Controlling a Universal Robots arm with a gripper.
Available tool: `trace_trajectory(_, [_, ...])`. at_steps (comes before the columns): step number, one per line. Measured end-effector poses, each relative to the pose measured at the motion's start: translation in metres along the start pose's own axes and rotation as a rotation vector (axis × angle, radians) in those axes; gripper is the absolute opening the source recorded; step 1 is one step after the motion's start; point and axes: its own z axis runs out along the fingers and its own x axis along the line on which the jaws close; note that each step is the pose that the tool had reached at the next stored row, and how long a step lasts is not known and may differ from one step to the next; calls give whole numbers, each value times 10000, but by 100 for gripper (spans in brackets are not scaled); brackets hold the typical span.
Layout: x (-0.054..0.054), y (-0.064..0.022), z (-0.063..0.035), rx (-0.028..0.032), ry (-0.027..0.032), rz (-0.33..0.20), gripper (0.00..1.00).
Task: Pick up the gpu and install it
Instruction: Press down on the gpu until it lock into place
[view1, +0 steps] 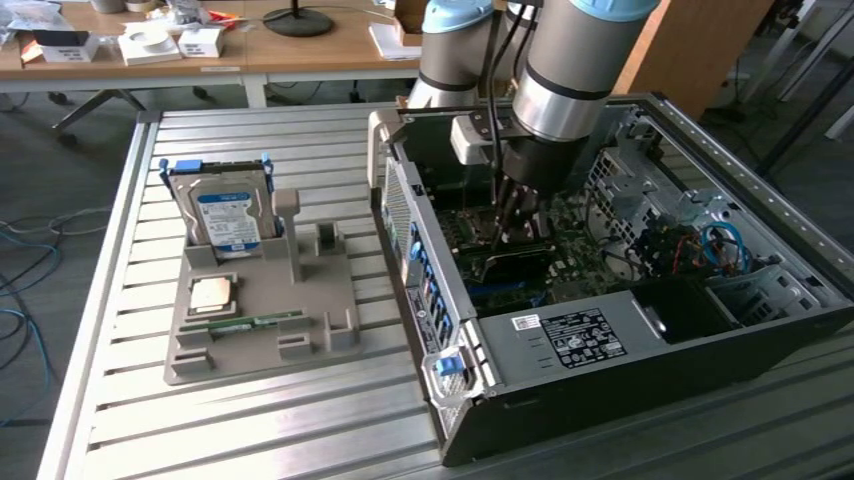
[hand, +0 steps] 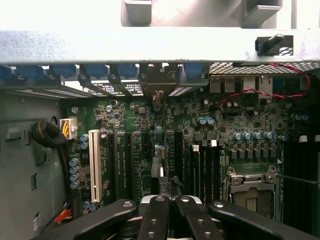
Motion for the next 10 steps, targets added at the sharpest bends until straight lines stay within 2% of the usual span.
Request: trace_trajectory(10, [1,-1,23,1,-1,0,11])
